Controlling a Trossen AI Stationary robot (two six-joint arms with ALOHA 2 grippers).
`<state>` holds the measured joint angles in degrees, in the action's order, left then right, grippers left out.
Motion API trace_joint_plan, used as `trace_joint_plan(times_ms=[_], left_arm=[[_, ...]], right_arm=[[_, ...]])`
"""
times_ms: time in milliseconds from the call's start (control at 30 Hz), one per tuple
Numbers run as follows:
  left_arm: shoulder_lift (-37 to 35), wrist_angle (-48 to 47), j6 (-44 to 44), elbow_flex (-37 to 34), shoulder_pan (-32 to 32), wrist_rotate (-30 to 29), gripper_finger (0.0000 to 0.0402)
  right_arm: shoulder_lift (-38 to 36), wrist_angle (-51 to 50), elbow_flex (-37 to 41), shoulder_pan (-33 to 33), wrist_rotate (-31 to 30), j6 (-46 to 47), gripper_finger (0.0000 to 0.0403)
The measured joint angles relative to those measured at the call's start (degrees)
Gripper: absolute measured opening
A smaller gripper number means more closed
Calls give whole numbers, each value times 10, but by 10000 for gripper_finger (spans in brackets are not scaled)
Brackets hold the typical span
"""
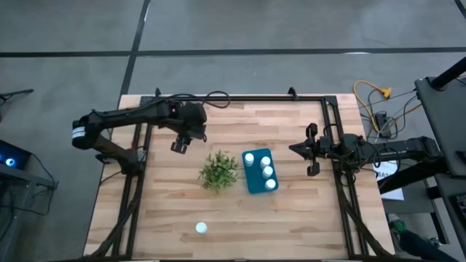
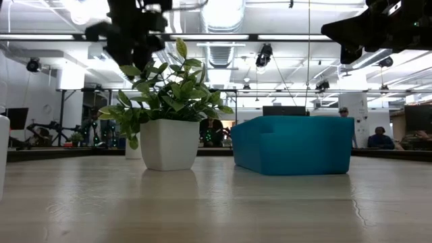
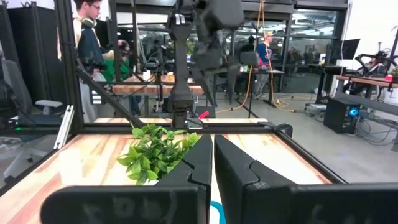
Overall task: Pick and place pill bottles into a basket
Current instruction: Put the white medicine bottle into the blue bin
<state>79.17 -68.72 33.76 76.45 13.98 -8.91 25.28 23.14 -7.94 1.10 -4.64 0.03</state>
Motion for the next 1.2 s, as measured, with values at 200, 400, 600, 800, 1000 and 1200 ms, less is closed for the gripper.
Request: trace_joint_plan(times_ms=[200, 400, 600, 800, 1000, 1200], left_arm=[[0, 43, 38, -44, 68, 53, 178], [0, 75, 61, -67, 134, 101, 178], [6, 98, 89, -80, 186, 132, 178], [6, 101, 117, -113, 220, 135, 178], [6, 134, 138, -142, 239, 140, 178], [6, 156, 153, -151, 250, 163, 178]], right_arm=[[0, 0, 0, 0, 0, 0, 8], [0, 0, 0, 0, 0, -2, 8], [0, 0, 0, 0, 0, -6, 8], [0, 1, 0, 0, -2, -13, 8], [0, 2, 0, 0, -29, -18, 8], [0, 4, 0, 0, -31, -49, 8]])
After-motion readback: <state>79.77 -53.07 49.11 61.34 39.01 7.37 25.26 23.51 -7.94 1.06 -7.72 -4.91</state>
